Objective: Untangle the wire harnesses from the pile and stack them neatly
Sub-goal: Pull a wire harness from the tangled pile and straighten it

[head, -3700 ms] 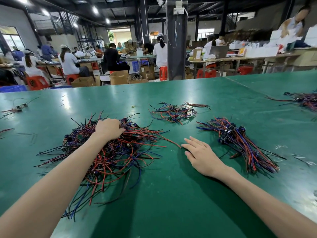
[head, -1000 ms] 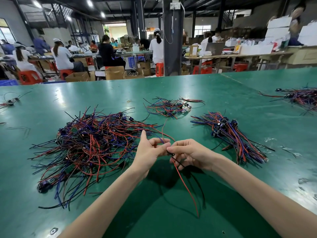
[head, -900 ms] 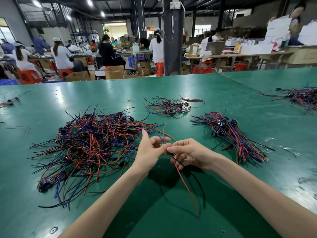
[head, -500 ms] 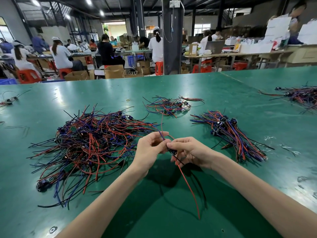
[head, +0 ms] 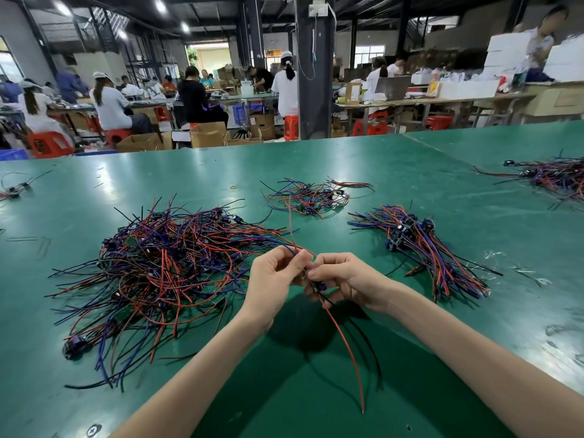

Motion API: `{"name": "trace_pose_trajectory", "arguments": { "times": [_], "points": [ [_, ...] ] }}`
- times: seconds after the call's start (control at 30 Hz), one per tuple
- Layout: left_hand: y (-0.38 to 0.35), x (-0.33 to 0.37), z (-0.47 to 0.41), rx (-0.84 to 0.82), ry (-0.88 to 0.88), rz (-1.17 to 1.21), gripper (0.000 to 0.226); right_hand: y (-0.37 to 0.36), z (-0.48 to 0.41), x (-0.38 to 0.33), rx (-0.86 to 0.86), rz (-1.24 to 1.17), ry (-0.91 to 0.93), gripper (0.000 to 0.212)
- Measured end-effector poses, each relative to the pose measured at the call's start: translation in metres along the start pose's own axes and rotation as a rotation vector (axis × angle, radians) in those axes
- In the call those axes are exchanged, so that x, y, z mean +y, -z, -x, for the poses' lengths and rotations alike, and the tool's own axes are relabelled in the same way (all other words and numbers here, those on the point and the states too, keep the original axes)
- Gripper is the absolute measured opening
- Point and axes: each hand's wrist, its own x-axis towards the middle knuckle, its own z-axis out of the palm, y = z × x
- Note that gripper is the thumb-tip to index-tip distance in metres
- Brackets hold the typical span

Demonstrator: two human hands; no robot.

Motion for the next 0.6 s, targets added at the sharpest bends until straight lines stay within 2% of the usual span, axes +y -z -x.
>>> {"name": "trace_pose_trajectory", "arguments": {
  "times": [0.17, 0.3, 0.37, 0.47, 0.6],
  "points": [
    [0.0036, -0.0033, -0.0026, 0.058, -0.104, -0.238, 0.018, -0.001, -0.0023, -0.0016, 0.046, 0.043, 0.01, 0.025],
    [0.0046, -0.0061, -0.0021, 0.038, -0.366, -0.616, 0.01, -0.0022, -0.0016, 0.001, 0.055, 0.079, 0.001, 0.021],
    [0.0056, -0.0067, -0.002, 0.021, -0.466, -0.718, 0.005, -0.0028, -0.001, 0.0022, 0.055, 0.076, -0.004, 0.02],
    [0.0058, -0.0056, -0.0019, 0.03, -0.478, -0.703, 0.007, -0.003, 0.0004, 0.0022, 0.059, 0.068, 0.006, 0.02],
    [0.0051, 0.0005, -0.0061, 0.118, -0.276, -0.5, 0.019, -0.0021, -0.0005, -0.0023, 0.071, 0.034, 0.028, 0.034]
  ]
}}
